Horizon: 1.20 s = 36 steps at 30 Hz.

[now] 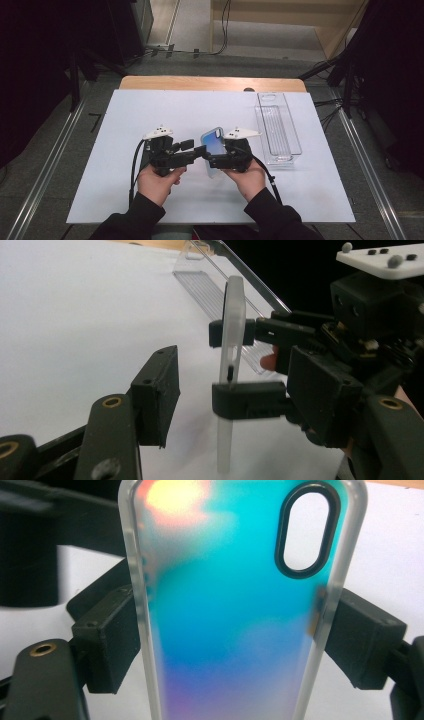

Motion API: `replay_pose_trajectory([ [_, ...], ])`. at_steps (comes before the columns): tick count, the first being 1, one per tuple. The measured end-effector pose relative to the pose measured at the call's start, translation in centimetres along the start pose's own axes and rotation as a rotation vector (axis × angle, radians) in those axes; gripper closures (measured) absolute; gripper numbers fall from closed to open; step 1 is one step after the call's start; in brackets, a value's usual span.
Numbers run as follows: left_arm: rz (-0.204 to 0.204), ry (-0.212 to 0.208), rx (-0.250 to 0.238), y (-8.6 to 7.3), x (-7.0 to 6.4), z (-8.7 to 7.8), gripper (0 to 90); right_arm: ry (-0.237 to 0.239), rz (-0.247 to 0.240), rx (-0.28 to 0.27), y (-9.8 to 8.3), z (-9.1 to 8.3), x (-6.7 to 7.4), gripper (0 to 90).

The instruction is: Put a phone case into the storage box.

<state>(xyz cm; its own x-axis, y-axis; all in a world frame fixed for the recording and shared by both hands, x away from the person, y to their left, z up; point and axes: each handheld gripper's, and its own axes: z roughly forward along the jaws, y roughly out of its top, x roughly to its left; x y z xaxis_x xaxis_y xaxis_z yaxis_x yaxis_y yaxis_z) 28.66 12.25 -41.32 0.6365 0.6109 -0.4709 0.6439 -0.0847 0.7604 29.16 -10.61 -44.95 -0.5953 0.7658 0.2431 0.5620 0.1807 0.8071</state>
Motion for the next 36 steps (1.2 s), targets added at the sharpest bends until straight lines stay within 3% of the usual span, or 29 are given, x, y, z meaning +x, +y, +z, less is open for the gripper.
replay_pose_trajectory([
  [8, 0.030, -0.056, 0.110, 0.1, 1.2, -0.3, 34.0, -0.002, -0.039, 0.003, 0.6, -0.7, -1.4, 14.9],
  [10, 0.061, -0.068, 0.122, 0.2, 1.4, -0.5, 34.0, 0.013, -0.036, 0.006, 0.7, -0.8, -1.9, 14.9],
  [14, 0.133, -0.117, 0.215, 0.1, 1.9, -0.4, 34.0, 0.071, -0.025, 0.027, 0.9, -1.1, -2.6, 14.9],
  [18, 0.182, -0.126, 0.286, -0.5, 2.3, -0.1, 33.9, 0.099, -0.014, 0.024, 1.1, -1.4, -3.1, 14.9],
  [22, 0.247, -0.112, 0.313, -1.0, 2.5, -0.2, 33.9, 0.116, -0.017, 0.022, 1.4, -1.9, -3.4, 14.9],
  [29, 0.242, -0.062, 0.327, -2.1, 3.5, -1.3, 31.0, 0.137, -0.014, 0.028, 1.7, -2.6, -3.8, 14.9],
  [36, 0.220, -0.045, 0.330, -2.9, 4.4, -2.1, 30.9, 0.136, -0.011, 0.039, 2.0, -3.0, -4.1, 14.9],
])
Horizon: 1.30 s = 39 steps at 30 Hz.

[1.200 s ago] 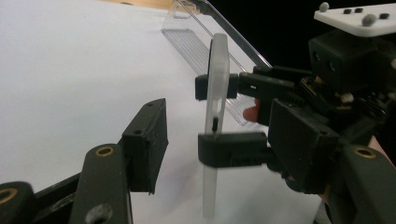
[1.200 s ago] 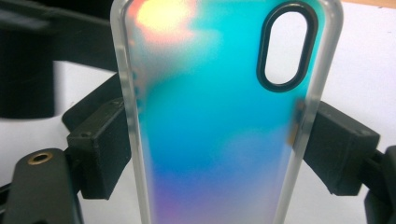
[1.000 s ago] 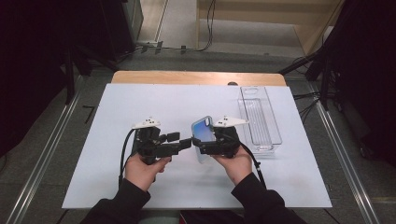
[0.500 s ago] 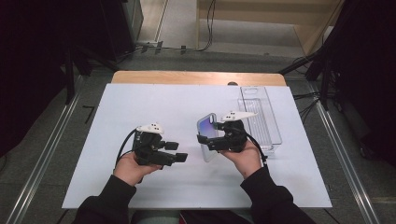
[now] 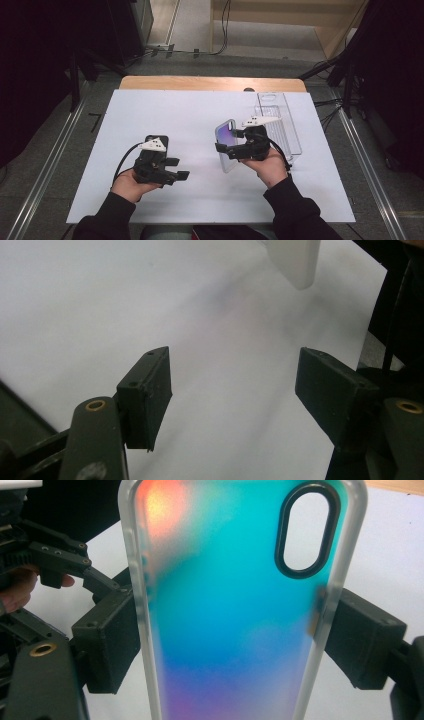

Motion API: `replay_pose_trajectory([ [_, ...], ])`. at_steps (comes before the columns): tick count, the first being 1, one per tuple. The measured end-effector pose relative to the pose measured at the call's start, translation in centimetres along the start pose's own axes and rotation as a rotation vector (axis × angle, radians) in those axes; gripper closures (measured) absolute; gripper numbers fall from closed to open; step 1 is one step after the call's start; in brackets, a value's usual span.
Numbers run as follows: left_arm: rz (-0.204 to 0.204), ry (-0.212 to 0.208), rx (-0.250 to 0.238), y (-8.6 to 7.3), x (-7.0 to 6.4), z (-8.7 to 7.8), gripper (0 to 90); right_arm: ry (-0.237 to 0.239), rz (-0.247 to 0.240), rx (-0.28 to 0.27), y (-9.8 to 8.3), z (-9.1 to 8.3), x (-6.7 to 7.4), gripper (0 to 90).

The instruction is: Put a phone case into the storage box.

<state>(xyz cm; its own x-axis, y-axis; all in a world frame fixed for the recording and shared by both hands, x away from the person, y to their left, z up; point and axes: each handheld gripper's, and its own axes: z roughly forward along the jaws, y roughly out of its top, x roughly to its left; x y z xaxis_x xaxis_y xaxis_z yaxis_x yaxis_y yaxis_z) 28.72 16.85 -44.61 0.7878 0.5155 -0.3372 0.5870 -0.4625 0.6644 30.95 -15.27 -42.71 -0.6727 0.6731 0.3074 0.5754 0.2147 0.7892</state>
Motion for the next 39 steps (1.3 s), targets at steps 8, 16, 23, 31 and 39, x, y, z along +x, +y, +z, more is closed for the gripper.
replay_pose_trajectory([
  [8, -0.041, 0.036, -0.010, -1.4, 0.3, -0.9, 30.9, -0.019, -0.002, -0.007, 0.3, -0.8, -0.3, 14.9],
  [16, -0.076, 0.060, -0.026, -2.0, 0.9, -1.5, 28.5, -0.046, 0.034, -0.039, 1.0, -1.8, -1.1, 14.9],
  [23, -0.106, 0.068, -0.026, -2.4, 1.1, -1.9, 28.3, -0.098, 0.028, -0.065, 1.8, -2.8, -1.9, 14.9],
  [31, -0.152, 0.064, -0.035, -2.6, 1.2, -2.3, 28.2, -0.169, 0.044, -0.104, 2.6, -4.2, -3.0, 14.9],
  [39, -0.169, 0.071, -0.042, -2.9, 1.3, -2.7, 28.2, -0.237, 0.066, -0.133, 2.9, -5.4, -4.5, 14.8],
])
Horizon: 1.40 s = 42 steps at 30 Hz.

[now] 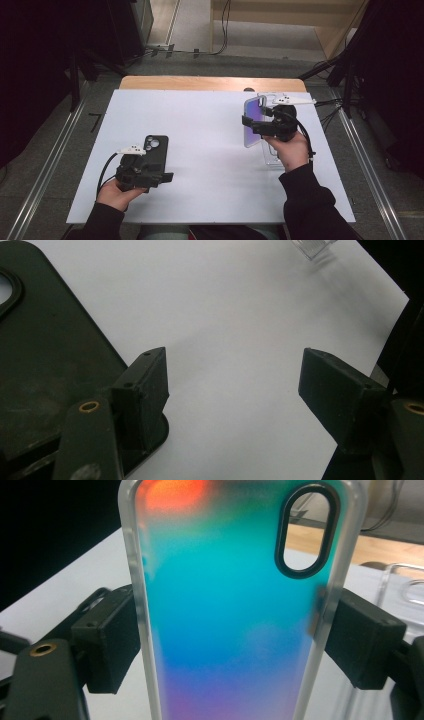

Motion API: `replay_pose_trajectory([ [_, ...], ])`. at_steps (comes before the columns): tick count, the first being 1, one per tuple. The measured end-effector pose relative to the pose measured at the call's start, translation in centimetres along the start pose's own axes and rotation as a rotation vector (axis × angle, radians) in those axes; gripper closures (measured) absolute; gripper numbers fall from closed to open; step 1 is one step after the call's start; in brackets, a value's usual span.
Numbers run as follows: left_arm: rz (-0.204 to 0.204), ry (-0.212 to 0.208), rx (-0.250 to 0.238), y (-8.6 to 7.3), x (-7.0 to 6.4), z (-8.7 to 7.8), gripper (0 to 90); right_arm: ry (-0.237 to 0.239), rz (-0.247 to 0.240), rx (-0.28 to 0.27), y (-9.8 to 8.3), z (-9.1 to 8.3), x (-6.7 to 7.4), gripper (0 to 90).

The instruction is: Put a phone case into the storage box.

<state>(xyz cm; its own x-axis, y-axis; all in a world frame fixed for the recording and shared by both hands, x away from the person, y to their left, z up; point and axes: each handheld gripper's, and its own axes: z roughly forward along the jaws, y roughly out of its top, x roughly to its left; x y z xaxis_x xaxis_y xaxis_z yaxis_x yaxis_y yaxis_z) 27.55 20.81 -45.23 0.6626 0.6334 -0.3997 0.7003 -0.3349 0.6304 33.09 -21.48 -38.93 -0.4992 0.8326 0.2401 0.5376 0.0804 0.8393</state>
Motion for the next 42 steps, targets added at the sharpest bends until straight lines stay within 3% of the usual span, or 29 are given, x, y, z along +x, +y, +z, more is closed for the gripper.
replay_pose_trajectory([
  [1, -0.001, 0.001, 0.001, 0.0, 0.0, 0.0, 28.2, -0.033, -0.012, -0.008, 0.1, -0.2, -0.4, 14.9],
  [11, 0.000, -0.005, 0.003, -0.1, 0.2, 0.0, 28.2, -0.093, 0.035, -0.031, 0.3, -1.0, -2.6, 14.9],
  [18, -0.007, -0.004, 0.003, -0.1, 0.3, 0.0, 28.2, -0.201, 0.062, -0.069, 0.1, -1.2, -4.2, 14.9],
  [21, -0.007, -0.003, 0.003, 0.0, 0.4, 0.1, 28.2, -0.220, 0.066, -0.072, 0.3, -1.1, -4.7, 14.9],
  [30, -0.010, 0.000, 0.003, 0.1, 0.5, 0.1, 28.2, -0.280, 0.084, -0.061, 1.9, -0.1, -7.2, 14.8],
  [34, -0.005, 0.001, 0.005, 0.1, 0.4, 0.0, 28.2, -0.296, 0.111, -0.059, 2.6, 0.8, -8.3, 14.8],
  [42, 0.000, 0.008, 0.003, 0.0, 0.3, 0.0, 28.2, -0.356, 0.117, -0.041, 3.9, 2.6, -10.8, 14.8],
])
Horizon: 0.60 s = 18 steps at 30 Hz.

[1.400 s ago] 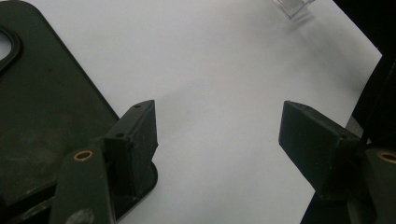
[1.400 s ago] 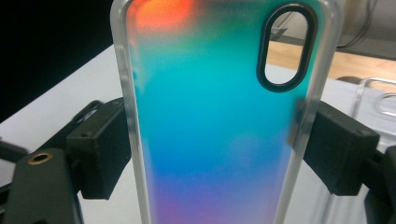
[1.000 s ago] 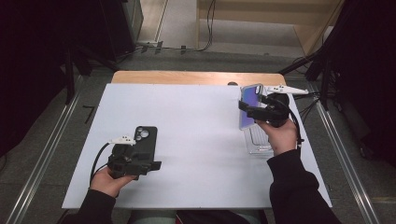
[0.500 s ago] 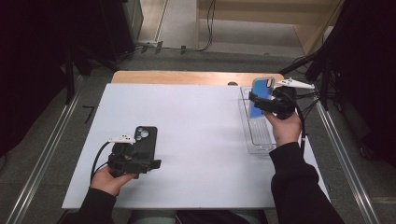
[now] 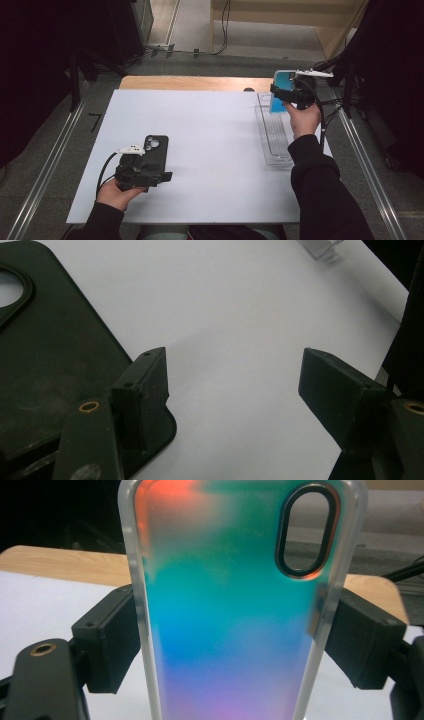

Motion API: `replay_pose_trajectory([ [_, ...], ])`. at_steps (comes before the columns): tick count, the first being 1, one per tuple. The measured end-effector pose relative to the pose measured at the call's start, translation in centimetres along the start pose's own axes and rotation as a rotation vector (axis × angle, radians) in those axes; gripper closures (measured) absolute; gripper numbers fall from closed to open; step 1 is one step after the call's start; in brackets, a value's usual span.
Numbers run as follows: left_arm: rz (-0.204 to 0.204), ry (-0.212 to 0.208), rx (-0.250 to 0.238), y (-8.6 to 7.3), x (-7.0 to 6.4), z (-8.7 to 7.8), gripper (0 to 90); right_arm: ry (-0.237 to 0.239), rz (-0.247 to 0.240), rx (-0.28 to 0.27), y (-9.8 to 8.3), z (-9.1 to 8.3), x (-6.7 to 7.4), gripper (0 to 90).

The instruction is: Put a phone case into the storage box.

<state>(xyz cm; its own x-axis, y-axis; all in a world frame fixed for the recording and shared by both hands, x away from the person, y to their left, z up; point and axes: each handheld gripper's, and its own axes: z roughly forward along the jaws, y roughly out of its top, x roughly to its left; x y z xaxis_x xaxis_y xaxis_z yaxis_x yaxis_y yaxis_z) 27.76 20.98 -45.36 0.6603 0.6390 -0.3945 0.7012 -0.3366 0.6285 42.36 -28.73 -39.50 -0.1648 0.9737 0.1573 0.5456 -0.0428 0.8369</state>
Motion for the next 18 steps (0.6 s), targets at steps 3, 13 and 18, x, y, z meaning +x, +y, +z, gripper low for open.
replay_pose_trajectory([
  [3, -0.002, 0.005, -0.010, 0.0, -0.1, -0.1, 28.3, -0.008, 0.002, 0.023, 0.3, 1.0, -0.6, 14.8],
  [13, 0.006, 0.001, -0.018, 0.1, -0.2, -0.1, 28.5, -0.051, -0.001, 0.067, -0.4, 5.0, -0.6, 14.6],
  [18, 0.004, 0.003, -0.021, 0.1, -0.2, -0.1, 28.5, -0.065, 0.021, 0.074, -1.0, 7.0, -0.5, 14.4],
])
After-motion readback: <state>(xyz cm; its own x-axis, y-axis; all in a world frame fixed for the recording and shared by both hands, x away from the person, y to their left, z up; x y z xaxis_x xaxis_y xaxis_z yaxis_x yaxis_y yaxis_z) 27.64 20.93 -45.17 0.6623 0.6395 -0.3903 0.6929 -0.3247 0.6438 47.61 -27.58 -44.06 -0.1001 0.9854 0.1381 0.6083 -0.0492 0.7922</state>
